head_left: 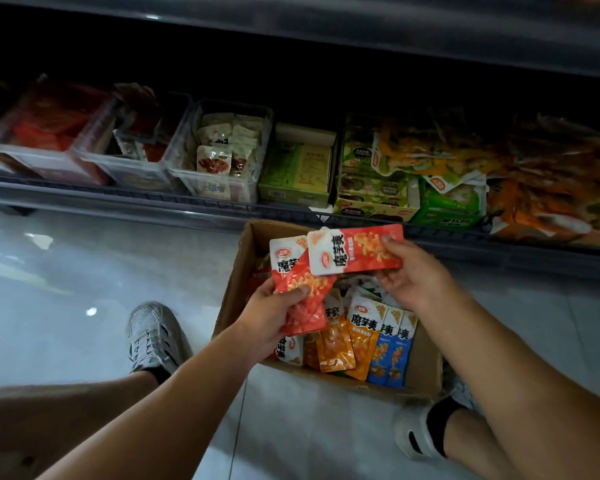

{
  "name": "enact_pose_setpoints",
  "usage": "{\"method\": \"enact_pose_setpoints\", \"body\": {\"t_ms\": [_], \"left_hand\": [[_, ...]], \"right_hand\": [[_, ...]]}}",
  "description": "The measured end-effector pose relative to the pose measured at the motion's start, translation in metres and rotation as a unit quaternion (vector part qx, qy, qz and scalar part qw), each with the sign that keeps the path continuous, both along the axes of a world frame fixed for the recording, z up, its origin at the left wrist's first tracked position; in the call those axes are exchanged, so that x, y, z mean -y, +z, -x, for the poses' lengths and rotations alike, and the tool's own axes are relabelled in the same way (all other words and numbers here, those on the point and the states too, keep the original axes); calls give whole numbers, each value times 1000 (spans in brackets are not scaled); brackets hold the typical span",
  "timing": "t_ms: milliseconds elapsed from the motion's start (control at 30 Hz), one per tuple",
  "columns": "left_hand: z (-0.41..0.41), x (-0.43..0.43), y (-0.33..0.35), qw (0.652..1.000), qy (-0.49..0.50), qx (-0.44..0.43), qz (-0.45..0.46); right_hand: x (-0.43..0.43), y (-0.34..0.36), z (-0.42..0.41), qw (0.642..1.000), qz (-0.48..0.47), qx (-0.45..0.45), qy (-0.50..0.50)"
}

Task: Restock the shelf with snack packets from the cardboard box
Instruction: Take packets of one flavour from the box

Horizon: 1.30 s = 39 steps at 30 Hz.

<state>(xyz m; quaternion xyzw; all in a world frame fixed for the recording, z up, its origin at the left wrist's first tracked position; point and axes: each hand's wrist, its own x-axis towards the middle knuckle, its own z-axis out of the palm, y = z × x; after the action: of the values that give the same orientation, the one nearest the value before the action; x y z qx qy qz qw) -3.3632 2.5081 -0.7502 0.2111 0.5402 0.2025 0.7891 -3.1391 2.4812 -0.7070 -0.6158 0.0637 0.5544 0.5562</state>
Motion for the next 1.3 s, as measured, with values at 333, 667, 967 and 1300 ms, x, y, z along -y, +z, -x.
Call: {"method": "enact_pose_setpoints", "body": {"t_ms": [333, 667, 967, 1300], "left_hand": [[-2, 0, 30, 995, 1, 78, -58], [-5, -13, 91, 986, -81, 97, -108], [-15, -22, 158, 967, -20, 32, -251], [-24, -106, 287, 843, 4, -26, -537]], "right_hand": [[14, 10, 54, 969, 18, 133, 209], [3, 61, 58, 917, -43, 243, 312], [-8, 125, 81, 910, -159, 221, 313], [-89, 255, 73, 787, -281, 484, 257]]}}
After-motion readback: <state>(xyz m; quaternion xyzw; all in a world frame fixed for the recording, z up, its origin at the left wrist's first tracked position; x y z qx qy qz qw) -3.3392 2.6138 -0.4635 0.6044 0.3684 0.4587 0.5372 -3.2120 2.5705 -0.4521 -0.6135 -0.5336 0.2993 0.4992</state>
